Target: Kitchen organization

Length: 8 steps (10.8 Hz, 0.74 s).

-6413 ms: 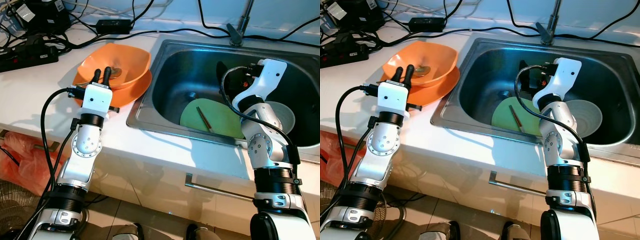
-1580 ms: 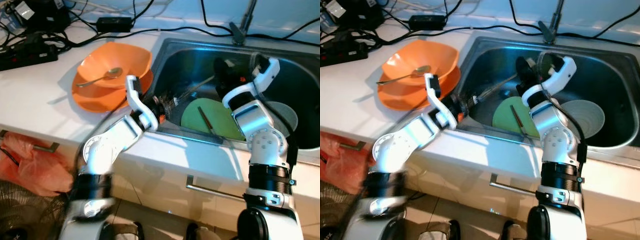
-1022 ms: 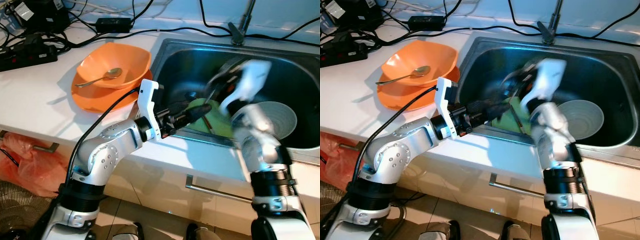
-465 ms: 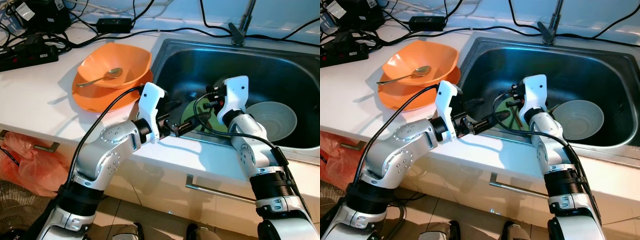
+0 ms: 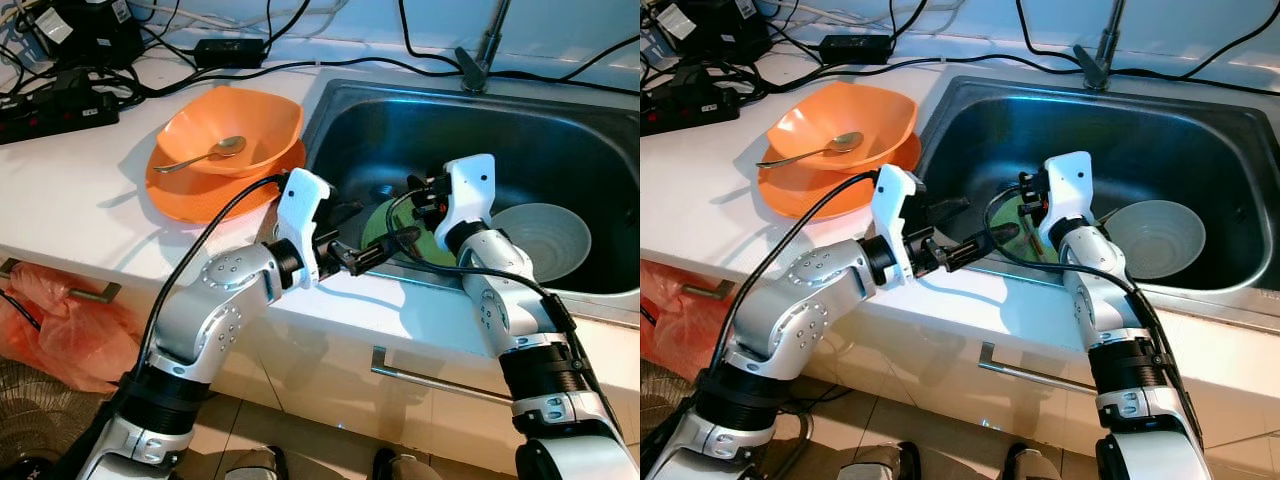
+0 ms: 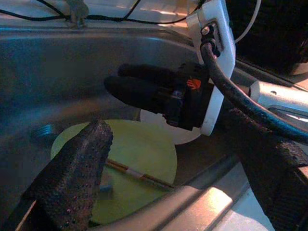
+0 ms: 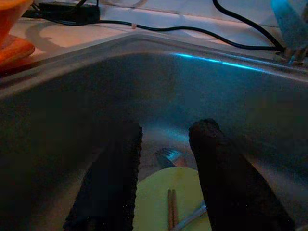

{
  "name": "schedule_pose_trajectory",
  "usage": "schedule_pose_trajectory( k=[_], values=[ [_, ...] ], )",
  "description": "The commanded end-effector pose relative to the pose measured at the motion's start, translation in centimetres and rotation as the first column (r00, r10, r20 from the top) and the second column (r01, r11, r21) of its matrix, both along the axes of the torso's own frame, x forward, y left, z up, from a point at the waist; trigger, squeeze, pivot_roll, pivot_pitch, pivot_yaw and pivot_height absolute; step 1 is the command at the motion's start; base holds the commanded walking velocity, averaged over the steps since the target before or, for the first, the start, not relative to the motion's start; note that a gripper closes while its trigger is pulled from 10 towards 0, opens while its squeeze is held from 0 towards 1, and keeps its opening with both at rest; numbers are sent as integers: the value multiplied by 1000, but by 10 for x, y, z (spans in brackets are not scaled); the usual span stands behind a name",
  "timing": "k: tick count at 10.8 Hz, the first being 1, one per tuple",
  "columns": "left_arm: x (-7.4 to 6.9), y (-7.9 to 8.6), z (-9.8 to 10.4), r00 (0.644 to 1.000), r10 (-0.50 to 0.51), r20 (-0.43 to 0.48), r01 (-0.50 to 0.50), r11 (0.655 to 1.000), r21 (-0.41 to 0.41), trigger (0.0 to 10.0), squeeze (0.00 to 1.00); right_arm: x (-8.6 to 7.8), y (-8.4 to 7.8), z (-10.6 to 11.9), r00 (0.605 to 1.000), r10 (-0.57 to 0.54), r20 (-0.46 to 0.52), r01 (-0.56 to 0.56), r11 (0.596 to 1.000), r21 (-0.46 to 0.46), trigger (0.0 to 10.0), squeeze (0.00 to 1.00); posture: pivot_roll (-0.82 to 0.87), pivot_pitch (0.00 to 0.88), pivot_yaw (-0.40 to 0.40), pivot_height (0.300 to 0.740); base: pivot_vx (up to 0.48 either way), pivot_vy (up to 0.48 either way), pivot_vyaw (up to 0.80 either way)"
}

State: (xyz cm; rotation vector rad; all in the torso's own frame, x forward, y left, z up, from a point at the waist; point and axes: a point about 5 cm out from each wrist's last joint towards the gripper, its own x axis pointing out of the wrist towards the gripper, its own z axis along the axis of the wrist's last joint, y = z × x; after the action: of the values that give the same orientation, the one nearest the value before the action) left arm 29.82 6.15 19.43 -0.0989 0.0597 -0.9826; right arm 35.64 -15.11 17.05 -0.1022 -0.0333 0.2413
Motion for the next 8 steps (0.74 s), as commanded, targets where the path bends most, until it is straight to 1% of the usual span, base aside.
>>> schedule_pose_trajectory(
  k=[1, 2, 3, 4, 5, 6, 7, 8],
  values=[
    [0, 1, -1, 1000, 1, 12, -1, 1000, 14, 10000, 1000, 1, 2, 2, 1000, 8, 13, -8, 1000, 17, 10000, 1000, 58, 128, 56, 740, 0, 0, 0],
    [0, 2, 0, 1000, 6, 29, -7, 1000, 28, 10000, 1000, 1, 2, 5, 1000, 8, 24, -9, 999, 32, 10000, 1000, 58, 126, 56, 740, 0, 0, 0],
    [6, 8, 6, 994, 73, 79, -77, 996, 40, 10000, 1000, 0, 2, 17, 997, 6, 75, -13, 995, 97, 10000, 1000, 60, 125, 56, 740, 0, 0, 0],
    [8, 11, 9, 986, 107, 127, -116, 991, 68, 10000, 1000, -1, 3, 23, 995, 4, 95, -16, 991, 130, 10000, 1000, 61, 124, 57, 740, 0, 0, 0],
    [11, 16, 14, 960, 162, 229, -188, 978, 96, 10000, 1000, -1, 3, 31, 992, 3, 125, -20, 990, 137, 10000, 1000, 62, 121, 59, 740, 0, 0, 0],
    [15, 24, 25, 898, 278, 340, -316, 947, 59, 10000, 1000, -1, 4, 35, 990, 4, 138, -24, 989, 143, 10000, 1000, 64, 119, 61, 740, 0, 0, 0],
    [17, 36, 39, 776, 393, 493, -459, 888, 14, 10000, 1000, 0, 5, 36, 990, 4, 144, -26, 988, 153, 10000, 1000, 66, 117, 62, 740, 0, 0, 0],
    [12, 59, 53, 541, 528, 655, -642, 762, -85, 10000, 1000, 0, 6, 34, 990, 4, 140, -27, 987, 160, 10000, 1000, 71, 113, 61, 740, 0, 0, 0]
  ],
)
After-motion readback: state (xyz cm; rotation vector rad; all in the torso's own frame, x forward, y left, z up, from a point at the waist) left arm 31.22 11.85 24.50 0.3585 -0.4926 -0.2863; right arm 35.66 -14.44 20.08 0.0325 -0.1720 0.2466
